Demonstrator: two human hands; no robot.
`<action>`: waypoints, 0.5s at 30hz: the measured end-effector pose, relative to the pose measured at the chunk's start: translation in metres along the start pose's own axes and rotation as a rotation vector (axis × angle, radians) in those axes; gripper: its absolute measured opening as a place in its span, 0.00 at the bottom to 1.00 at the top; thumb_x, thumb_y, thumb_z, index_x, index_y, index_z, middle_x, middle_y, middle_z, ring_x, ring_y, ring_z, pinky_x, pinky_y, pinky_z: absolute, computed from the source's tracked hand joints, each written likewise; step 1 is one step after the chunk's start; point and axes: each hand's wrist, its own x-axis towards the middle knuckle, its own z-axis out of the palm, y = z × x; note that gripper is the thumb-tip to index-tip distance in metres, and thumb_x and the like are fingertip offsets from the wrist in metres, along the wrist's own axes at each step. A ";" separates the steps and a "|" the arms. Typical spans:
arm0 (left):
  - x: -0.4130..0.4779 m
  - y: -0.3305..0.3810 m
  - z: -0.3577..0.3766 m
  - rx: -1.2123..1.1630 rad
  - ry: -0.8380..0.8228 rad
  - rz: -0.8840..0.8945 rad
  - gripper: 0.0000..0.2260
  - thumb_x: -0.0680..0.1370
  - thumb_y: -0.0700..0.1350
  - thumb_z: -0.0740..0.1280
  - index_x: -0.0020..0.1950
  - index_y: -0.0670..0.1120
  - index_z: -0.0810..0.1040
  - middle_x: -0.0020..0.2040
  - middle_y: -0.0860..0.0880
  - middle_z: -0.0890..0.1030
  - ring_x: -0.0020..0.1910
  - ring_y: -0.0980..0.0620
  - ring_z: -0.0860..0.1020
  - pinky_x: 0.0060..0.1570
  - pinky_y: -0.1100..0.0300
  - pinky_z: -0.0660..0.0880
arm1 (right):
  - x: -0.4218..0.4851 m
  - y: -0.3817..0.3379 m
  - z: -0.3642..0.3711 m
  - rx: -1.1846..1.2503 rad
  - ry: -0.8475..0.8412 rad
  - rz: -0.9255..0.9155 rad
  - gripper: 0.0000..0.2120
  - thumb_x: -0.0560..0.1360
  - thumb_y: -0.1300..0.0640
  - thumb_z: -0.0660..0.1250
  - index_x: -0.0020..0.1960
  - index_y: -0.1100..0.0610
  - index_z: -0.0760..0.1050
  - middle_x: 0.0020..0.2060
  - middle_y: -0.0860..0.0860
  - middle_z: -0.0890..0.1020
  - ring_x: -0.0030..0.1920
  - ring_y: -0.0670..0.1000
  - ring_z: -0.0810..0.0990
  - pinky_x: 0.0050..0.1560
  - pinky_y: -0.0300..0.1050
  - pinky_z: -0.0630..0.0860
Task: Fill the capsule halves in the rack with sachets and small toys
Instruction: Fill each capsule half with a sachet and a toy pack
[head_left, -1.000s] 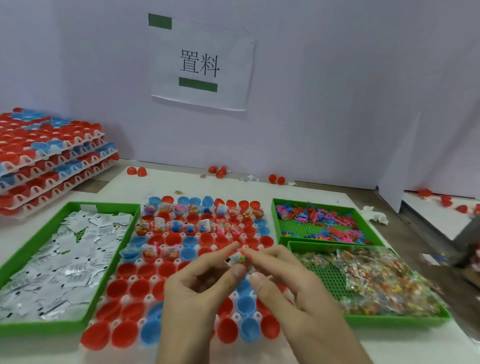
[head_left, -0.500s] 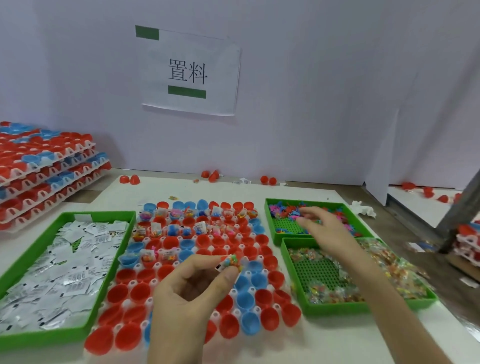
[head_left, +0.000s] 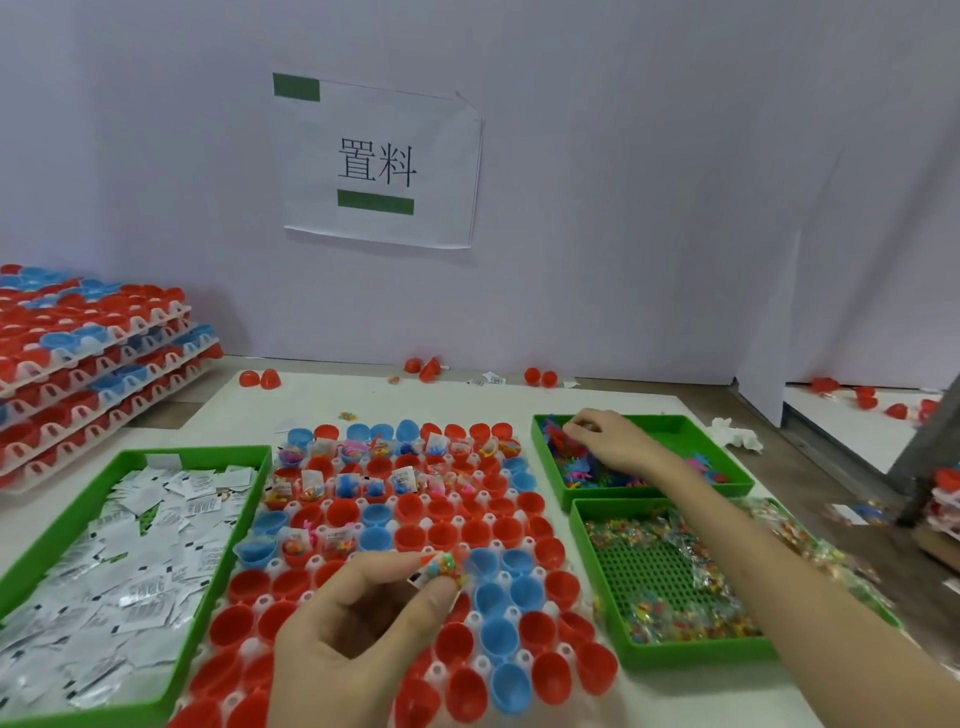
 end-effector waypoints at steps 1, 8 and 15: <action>0.000 0.001 0.000 -0.007 0.000 0.006 0.31 0.37 0.66 0.81 0.32 0.51 0.85 0.30 0.42 0.82 0.30 0.51 0.82 0.32 0.65 0.79 | -0.004 -0.001 -0.002 -0.024 -0.039 -0.018 0.17 0.83 0.46 0.60 0.63 0.55 0.77 0.58 0.50 0.80 0.59 0.52 0.78 0.56 0.46 0.72; 0.002 -0.006 -0.007 -0.036 0.014 0.004 0.33 0.36 0.65 0.82 0.35 0.50 0.86 0.34 0.40 0.83 0.34 0.46 0.82 0.36 0.61 0.82 | -0.037 0.048 -0.046 -0.150 0.025 0.128 0.23 0.84 0.45 0.58 0.73 0.58 0.70 0.70 0.54 0.74 0.67 0.53 0.74 0.66 0.47 0.70; 0.001 -0.003 0.001 -0.037 0.049 0.006 0.34 0.35 0.66 0.81 0.34 0.50 0.86 0.34 0.42 0.83 0.35 0.46 0.83 0.36 0.61 0.82 | -0.055 0.053 -0.029 -0.326 0.062 0.137 0.16 0.84 0.47 0.56 0.50 0.55 0.78 0.45 0.53 0.82 0.48 0.56 0.81 0.40 0.45 0.73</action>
